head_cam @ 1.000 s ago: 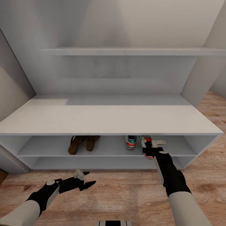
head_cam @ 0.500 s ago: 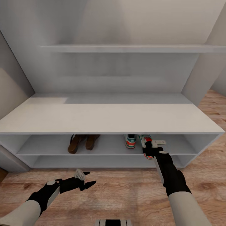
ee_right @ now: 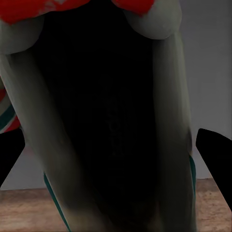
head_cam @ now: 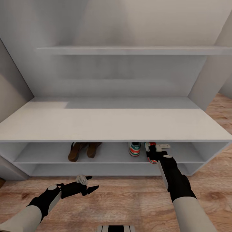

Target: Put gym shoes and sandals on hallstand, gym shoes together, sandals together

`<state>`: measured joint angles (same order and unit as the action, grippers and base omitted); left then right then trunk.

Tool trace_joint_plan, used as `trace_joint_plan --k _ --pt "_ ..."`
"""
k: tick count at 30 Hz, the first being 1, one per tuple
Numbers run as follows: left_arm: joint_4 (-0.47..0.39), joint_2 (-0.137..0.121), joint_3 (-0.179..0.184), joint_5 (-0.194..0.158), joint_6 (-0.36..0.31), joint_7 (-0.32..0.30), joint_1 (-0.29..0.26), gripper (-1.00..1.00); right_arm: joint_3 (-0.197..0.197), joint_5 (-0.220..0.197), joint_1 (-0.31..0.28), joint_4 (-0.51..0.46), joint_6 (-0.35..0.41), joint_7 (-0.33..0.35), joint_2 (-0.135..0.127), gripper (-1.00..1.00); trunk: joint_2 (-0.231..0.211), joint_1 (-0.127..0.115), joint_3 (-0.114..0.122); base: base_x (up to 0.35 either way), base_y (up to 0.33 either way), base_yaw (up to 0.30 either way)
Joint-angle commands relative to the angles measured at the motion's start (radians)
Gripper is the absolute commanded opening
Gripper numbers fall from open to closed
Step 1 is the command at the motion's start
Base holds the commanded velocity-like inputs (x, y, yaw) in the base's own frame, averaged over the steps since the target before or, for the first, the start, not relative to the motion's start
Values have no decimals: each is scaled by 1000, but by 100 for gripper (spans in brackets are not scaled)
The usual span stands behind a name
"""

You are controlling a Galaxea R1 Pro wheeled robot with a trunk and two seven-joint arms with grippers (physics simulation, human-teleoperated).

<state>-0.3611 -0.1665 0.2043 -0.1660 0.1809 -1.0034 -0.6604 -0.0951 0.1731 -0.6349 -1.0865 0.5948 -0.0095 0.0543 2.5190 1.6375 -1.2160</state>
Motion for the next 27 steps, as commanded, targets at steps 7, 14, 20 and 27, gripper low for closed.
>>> trace_joint_plan --k 7,14,20,27 --pt "1 -1 9 -9 4 0 -1 100 -2 7 -1 -1 5 2 1 -100 0 0 -1 5 0 0" --pt "1 -1 9 -9 5 0 -1 100 -2 7 0 -2 5 2 1 -100 0 0 -1 40 17 0" --pt "1 -1 9 -9 5 0 -1 100 -2 8 0 -2 5 2 1 -100 0 0 -1 27 11 0" --pt "1 -1 9 -9 5 0 -1 100 -2 8 -1 -2 5 2 1 -100 0 0 -1 6 2 0"
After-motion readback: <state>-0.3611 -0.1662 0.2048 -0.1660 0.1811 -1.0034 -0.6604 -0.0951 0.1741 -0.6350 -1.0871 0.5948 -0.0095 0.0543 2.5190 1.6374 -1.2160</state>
